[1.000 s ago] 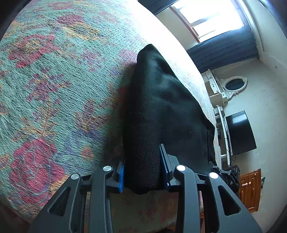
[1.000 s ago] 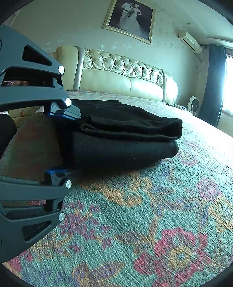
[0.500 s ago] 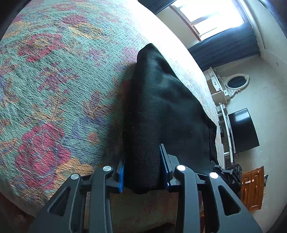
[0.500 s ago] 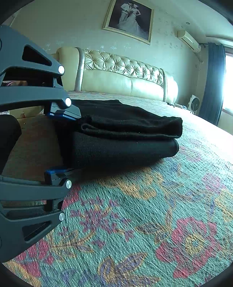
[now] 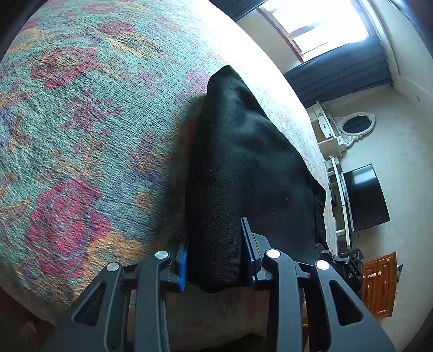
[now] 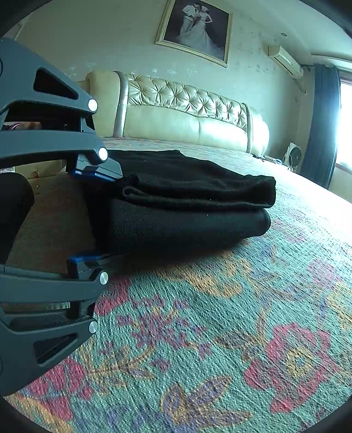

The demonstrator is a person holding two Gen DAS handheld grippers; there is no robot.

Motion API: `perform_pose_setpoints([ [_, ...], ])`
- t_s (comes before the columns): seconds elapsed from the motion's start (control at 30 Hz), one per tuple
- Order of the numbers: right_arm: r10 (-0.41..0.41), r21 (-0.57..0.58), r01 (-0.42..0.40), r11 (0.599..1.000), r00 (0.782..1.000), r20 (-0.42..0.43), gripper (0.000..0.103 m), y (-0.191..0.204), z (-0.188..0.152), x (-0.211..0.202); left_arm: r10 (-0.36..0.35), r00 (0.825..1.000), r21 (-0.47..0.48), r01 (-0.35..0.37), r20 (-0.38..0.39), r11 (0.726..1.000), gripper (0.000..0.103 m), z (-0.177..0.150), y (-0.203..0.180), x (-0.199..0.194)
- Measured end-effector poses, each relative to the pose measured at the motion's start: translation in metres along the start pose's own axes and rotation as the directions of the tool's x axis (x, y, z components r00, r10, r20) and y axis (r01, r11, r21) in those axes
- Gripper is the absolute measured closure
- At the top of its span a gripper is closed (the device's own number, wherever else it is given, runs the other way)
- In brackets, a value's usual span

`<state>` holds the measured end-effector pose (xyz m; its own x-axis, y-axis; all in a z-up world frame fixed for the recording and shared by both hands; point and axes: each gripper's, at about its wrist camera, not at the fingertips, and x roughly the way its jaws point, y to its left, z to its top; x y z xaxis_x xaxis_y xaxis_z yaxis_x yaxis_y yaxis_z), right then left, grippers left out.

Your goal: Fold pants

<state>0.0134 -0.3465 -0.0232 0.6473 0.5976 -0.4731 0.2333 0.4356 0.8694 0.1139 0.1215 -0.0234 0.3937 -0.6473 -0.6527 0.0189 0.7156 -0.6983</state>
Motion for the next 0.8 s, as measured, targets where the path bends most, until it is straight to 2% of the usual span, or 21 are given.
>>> perform_pose_setpoints([
  [0.1,0.002,-0.002,-0.002,1.0,1.0,-0.006,0.064,-0.005,-0.002,-0.001,-0.01,1.0,0.013,0.01,-0.002,1.0,0.069,0.002,0.001,0.002],
  [0.2,0.025,0.022,-0.024,0.999,0.999,-0.026,0.059,-0.014,0.001,0.001,-0.069,0.998,0.021,0.069,0.001,0.997,0.061,0.005,0.008,0.003],
  [0.27,0.056,0.035,-0.054,0.998,0.997,-0.044,0.055,-0.019,0.004,0.0,-0.098,0.995,0.033,0.098,-0.008,0.995,0.051,0.007,0.016,0.005],
  [0.33,0.068,0.028,-0.067,0.997,0.996,-0.055,0.051,-0.021,0.01,-0.003,-0.13,0.991,0.043,0.13,-0.016,0.991,0.048,0.011,0.02,0.006],
  [0.4,0.063,0.008,-0.063,0.998,0.996,-0.059,0.048,-0.02,0.015,-0.006,-0.132,0.991,0.06,0.133,-0.017,0.989,0.047,0.017,0.021,0.006],
  [0.53,0.046,-0.02,-0.047,0.999,0.997,-0.058,0.041,-0.018,0.033,-0.003,-0.157,0.987,0.076,0.159,-0.025,0.984,0.034,0.041,0.017,0.014],
  [0.7,0.036,-0.065,-0.043,0.997,0.994,-0.103,0.035,-0.008,0.06,0.016,-0.194,0.98,0.034,0.196,-0.047,0.98,0.033,0.072,0.019,0.035],
  [0.77,0.025,-0.087,-0.036,0.996,0.993,-0.12,0.035,-0.004,0.067,0.025,-0.197,0.98,0.024,0.197,-0.035,0.98,0.033,0.08,0.018,0.041],
  [0.8,0.013,-0.105,-0.027,0.994,0.992,-0.129,0.038,-0.001,0.069,0.029,-0.187,0.982,0.034,0.187,-0.028,0.982,0.033,0.082,0.016,0.042],
])
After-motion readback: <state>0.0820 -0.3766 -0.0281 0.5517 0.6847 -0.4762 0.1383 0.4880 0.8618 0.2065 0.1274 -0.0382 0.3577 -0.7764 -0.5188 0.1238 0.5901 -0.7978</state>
